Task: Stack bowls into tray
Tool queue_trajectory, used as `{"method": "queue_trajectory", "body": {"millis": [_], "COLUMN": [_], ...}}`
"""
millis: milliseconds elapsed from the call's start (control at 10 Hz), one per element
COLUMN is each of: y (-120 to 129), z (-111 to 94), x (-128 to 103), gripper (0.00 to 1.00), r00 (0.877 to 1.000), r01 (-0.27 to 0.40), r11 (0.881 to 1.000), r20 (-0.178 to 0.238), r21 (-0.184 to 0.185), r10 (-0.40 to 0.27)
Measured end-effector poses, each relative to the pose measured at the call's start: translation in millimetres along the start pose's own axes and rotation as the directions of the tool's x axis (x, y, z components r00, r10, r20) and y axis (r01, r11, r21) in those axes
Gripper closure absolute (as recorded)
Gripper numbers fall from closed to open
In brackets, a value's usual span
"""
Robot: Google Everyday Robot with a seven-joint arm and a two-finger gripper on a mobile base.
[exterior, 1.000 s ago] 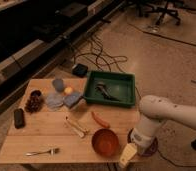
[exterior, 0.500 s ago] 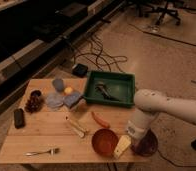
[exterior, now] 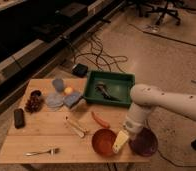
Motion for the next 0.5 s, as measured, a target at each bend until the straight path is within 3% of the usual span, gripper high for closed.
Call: {"method": "queue_trajectory", "body": {"millis": [500], "y": [-1.3], "z": [10.9], "x": [5.8], "gripper": [0.20], "r00": [0.998], "r01": [0.057], "r11": [0.998], "r20": [-0.022], "r21": [0.028], "r10": [-0.057]}}
